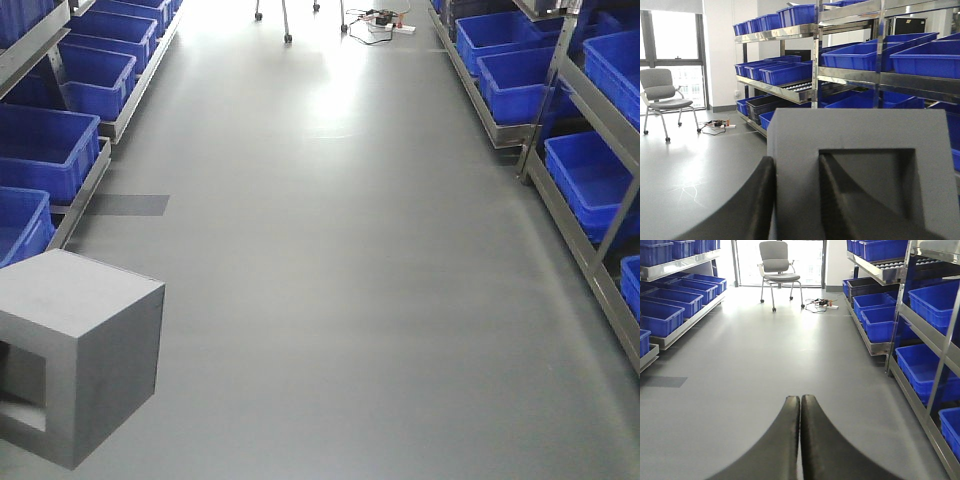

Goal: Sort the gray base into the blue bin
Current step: 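Drive down the aisle holding the block in the left gripper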

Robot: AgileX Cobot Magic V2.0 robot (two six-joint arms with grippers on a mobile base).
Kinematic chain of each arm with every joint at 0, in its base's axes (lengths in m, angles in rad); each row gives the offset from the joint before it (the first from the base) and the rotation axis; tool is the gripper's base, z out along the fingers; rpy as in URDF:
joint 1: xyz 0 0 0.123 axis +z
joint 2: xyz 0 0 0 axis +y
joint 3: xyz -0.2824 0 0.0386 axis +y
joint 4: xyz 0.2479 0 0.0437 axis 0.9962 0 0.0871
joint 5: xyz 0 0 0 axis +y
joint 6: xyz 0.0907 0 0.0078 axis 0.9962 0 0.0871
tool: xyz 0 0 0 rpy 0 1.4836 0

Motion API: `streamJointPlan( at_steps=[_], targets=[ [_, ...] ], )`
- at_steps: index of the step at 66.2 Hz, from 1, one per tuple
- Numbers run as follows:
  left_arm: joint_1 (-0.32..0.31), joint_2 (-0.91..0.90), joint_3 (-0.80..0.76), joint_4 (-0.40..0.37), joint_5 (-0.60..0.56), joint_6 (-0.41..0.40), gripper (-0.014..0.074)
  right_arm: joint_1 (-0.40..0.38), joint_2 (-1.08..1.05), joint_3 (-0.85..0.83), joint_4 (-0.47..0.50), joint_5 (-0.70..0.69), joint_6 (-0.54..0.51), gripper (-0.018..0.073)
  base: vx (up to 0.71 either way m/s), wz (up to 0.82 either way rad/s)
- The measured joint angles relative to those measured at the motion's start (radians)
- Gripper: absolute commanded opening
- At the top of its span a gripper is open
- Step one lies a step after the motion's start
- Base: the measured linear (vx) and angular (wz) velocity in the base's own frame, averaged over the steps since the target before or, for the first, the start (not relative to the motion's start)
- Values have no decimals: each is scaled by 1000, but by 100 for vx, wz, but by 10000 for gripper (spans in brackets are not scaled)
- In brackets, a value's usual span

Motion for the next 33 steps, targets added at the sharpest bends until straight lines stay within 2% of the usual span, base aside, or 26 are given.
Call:
streamJointPlan(
  at_steps=[33],
  targets=[
    [0,0,0,0,0,0,-6,0,0,0,0,0,0,-9,43,-3]
  ],
)
